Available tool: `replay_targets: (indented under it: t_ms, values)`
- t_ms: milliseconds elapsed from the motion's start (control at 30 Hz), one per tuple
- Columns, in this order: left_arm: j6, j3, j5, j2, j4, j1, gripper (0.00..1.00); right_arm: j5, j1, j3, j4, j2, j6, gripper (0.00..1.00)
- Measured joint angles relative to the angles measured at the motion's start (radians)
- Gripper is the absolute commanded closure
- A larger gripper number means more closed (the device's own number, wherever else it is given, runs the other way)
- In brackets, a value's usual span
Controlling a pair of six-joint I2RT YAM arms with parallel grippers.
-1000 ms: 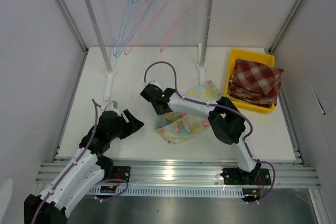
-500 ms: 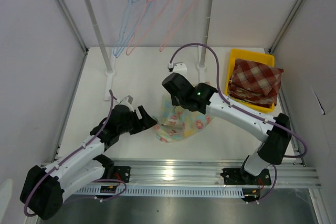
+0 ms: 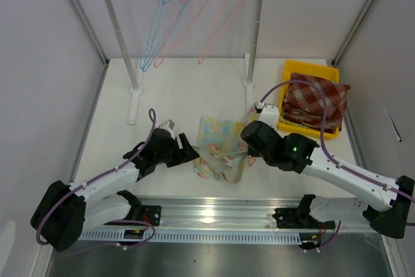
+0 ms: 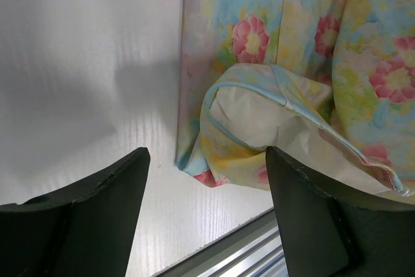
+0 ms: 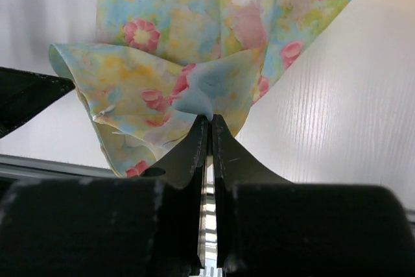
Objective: Place the skirt on the hanger
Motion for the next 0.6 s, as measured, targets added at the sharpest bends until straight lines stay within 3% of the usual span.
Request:
replay_targets:
  t_ms: [200, 367, 600]
  values:
    - [0.001, 0.039, -0.008, 0.062, 0.016, -0.046, 0.27, 0.005, 0.006, -0.079, -0.026, -0.066, 0.07, 1.0]
    - [0.001, 0.066, -0.018, 0.085, 0.021, -0.061, 0.4, 0.008, 0.01, -0.127, -0.05, -0.103, 0.114, 1.0]
    - [0.028, 0.087, -0.059, 0.067, -0.019, -0.077, 0.36, 0.008, 0.03, -0.201, -0.073, -0.132, 0.173, 1.0]
